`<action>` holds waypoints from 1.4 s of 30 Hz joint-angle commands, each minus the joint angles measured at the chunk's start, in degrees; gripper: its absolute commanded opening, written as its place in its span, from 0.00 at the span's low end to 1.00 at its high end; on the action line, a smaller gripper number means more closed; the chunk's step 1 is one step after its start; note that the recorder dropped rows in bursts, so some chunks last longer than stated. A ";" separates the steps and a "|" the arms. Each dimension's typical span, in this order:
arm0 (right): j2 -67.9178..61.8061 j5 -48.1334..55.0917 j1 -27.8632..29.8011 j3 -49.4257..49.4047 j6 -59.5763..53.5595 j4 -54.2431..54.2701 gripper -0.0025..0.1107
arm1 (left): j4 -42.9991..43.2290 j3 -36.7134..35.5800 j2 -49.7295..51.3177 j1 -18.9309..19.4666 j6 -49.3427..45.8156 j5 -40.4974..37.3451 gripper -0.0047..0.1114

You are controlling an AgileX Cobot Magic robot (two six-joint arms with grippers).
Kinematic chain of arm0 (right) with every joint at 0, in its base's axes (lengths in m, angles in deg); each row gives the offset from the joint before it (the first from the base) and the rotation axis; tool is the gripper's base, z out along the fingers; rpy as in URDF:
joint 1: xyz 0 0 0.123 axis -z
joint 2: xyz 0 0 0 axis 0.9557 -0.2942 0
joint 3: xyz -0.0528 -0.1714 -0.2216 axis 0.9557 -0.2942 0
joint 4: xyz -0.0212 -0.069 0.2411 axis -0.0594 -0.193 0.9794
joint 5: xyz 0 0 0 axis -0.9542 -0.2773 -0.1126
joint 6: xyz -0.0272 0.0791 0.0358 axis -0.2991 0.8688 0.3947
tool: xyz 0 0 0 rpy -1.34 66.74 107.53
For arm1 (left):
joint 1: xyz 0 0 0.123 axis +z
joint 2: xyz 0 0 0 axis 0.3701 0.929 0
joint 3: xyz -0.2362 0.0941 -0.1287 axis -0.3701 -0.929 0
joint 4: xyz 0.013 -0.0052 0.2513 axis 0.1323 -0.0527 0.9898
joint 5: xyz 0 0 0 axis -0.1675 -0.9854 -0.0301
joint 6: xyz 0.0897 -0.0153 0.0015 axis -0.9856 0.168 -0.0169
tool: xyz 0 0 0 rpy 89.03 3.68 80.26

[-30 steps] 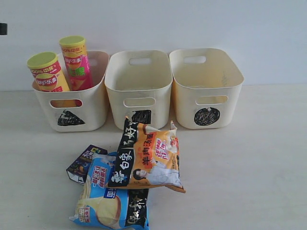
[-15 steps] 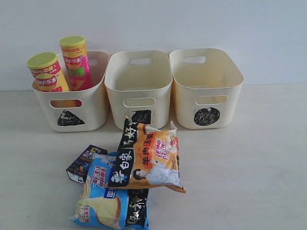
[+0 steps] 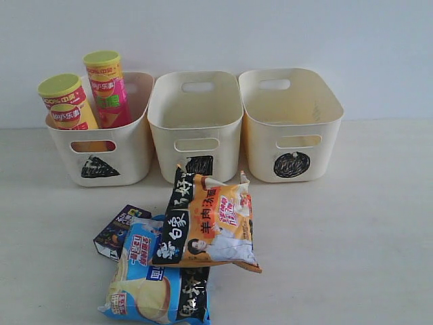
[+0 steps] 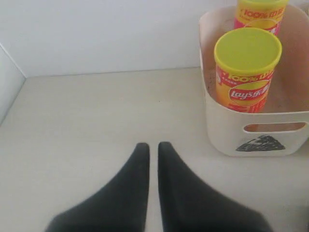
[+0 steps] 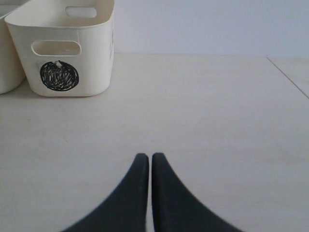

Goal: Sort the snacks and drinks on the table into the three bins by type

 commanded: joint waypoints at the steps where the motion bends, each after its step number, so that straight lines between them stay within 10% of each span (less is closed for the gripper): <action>1: 0.24 -0.46 0.13 -0.25 0.00 0.07 0.02 | -0.63 -4.37 -7.66 -0.18 2.56 1.06 0.08; 30: 0.24 -0.46 0.13 -0.25 0.00 0.07 0.02 | -7.27 -18.28 -39.43 -0.18 2.89 -3.58 0.08; 42: 0.24 -0.46 0.13 -0.25 0.00 0.07 0.02 | -8.14 -29.66 -40.11 -0.18 2.46 11.22 0.08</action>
